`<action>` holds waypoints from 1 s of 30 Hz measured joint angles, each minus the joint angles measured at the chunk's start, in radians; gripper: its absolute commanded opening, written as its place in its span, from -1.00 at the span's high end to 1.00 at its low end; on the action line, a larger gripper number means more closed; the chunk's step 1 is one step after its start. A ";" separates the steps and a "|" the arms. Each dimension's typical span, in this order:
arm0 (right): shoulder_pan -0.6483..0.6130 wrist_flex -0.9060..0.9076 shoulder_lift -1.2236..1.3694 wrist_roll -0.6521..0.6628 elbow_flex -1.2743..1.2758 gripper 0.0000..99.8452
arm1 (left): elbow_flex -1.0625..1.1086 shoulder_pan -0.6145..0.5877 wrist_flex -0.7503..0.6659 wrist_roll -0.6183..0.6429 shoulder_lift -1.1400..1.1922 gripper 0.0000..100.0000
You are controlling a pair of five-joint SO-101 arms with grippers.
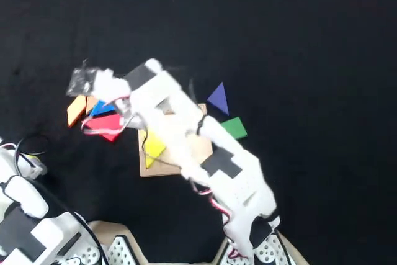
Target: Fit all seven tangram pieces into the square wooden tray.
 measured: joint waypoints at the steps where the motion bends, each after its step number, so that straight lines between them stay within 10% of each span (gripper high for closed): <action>1: -0.018 -0.031 0.012 0.000 0.000 0.47 | 0.000 0.000 0.000 0.002 0.000 0.64; 24: -0.146 0.275 0.585 0.049 -0.704 0.41 | 0.002 -0.002 -0.006 0.006 0.000 0.64; 30: -0.146 0.358 0.657 0.114 -0.848 0.69 | 0.002 -0.002 -0.018 0.006 0.000 0.64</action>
